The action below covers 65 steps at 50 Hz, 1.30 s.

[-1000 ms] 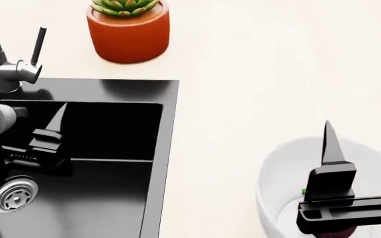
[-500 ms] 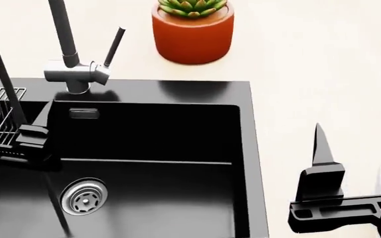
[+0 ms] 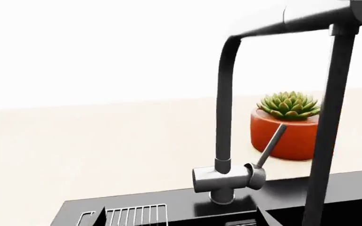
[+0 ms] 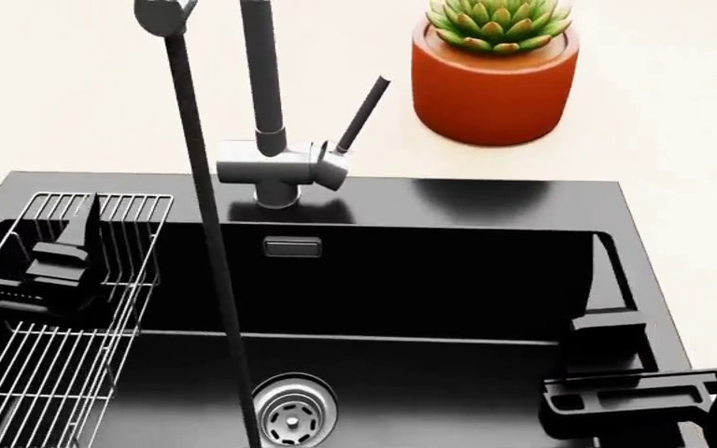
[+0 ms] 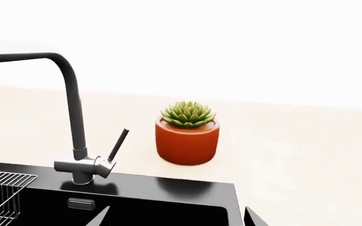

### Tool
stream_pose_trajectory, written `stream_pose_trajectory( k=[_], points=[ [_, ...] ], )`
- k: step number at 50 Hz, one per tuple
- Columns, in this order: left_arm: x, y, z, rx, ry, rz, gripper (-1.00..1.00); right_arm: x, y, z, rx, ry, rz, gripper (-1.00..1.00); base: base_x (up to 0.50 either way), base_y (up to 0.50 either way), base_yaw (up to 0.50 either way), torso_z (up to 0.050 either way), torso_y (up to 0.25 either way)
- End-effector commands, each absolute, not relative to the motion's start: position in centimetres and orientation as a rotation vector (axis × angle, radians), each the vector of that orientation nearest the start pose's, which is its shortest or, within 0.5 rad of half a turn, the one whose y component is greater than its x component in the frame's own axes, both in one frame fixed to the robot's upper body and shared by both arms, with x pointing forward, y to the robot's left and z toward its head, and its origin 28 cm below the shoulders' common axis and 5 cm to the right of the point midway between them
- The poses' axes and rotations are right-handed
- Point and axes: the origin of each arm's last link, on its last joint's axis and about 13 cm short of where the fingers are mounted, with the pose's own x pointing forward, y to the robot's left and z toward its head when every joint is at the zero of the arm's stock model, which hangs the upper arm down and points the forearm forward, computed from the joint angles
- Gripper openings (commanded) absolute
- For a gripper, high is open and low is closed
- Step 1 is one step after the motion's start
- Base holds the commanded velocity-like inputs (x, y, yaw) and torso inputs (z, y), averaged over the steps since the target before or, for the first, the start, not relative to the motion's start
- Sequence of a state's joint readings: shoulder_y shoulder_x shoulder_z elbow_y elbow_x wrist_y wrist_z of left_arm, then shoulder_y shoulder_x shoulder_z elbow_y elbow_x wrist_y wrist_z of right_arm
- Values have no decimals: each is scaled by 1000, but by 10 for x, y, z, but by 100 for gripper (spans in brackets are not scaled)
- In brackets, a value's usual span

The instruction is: Pick the pomegranates and onions from the sink and place them in one bowl. Place the beet in the other bowl. Then turn off the sink faucet.

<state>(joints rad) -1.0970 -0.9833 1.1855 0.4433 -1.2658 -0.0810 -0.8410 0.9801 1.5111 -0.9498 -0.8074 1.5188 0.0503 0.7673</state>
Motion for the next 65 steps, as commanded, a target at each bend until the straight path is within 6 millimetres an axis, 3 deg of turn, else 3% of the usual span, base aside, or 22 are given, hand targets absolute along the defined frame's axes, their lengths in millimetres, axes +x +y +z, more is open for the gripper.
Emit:
stream_pose_trajectory(
  k=[1, 23, 52, 59, 65],
  points=[
    [246, 233, 212, 0, -42, -146, 100, 160, -177, 255, -30, -47, 89, 100, -1, 105, 0, 0, 0],
    [251, 236, 215, -2, -54, -131, 100, 159, -178, 252, -38, -36, 70, 100, 40, 1, 0, 0, 0],
    [252, 239, 205, 5, -36, -116, 100, 176, -175, 243, 24, -7, 67, 100, 141, 1, 0, 0, 0],
    [251, 236, 205, -15, -33, -120, 100, 188, -169, 240, 85, -32, 86, 100, 0, 0, 0, 0, 0],
    [252, 236, 205, -23, -35, -118, 100, 216, -173, 235, 113, -3, 83, 100, 0, 0, 0, 0, 0]
  ],
)
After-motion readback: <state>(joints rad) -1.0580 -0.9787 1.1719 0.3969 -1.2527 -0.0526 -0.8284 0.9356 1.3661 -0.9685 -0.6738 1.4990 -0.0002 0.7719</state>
